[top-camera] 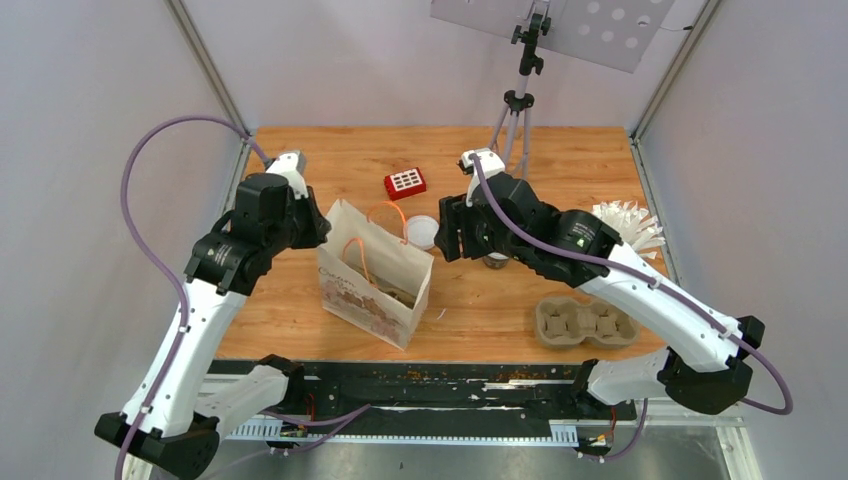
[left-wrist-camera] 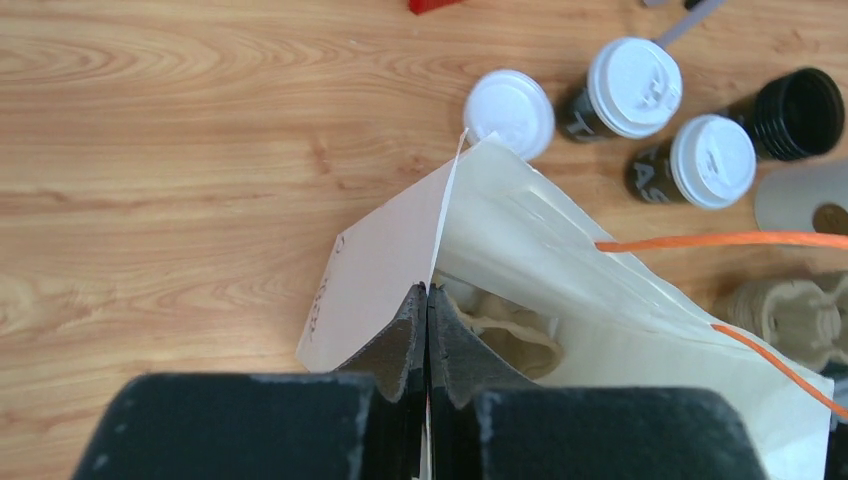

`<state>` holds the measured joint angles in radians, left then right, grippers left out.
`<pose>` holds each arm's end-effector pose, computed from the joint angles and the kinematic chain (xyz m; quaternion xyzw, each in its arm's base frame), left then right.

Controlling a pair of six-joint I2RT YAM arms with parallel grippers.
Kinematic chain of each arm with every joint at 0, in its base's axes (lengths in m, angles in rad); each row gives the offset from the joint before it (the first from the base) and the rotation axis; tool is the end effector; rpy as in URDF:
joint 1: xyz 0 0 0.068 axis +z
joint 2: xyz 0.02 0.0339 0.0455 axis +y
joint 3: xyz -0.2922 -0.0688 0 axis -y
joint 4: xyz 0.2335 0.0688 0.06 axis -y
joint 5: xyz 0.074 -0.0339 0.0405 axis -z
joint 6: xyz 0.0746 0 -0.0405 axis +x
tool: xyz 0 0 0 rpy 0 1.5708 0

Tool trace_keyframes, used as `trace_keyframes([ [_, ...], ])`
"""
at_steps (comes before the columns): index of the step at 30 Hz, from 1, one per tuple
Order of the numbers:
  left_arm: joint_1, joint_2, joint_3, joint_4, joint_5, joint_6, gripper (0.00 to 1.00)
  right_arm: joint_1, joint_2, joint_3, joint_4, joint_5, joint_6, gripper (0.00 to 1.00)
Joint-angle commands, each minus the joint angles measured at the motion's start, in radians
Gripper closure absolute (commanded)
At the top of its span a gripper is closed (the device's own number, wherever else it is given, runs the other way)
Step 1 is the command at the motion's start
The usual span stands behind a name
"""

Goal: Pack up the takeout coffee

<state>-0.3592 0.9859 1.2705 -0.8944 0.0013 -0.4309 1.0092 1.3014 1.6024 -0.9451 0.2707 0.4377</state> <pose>0.1757 -0.0661 0.3952 -0.0315 0.8862 -0.1784 0.4264 0.1575 0.2129 0.4341 -0.1920 0.8674 0.2027 0.4118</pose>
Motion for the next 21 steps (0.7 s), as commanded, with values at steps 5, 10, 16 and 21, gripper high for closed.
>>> trace_keyframes([
  [5,0.017,-0.045,0.005,0.035,-0.135,-0.063,0.85,-0.065,0.021,0.035,-0.042,-0.018,-0.051,0.33],
  [10,0.017,-0.033,0.022,-0.039,-0.066,-0.038,0.56,-0.151,-0.02,-0.001,0.034,-0.168,-0.078,0.29],
  [16,0.017,-0.017,0.093,-0.157,-0.094,0.025,0.43,-0.159,-0.029,-0.025,0.109,-0.255,-0.065,0.28],
  [21,0.017,0.005,0.094,-0.254,-0.134,0.113,0.39,-0.161,0.016,-0.007,0.083,-0.206,-0.025,0.28],
])
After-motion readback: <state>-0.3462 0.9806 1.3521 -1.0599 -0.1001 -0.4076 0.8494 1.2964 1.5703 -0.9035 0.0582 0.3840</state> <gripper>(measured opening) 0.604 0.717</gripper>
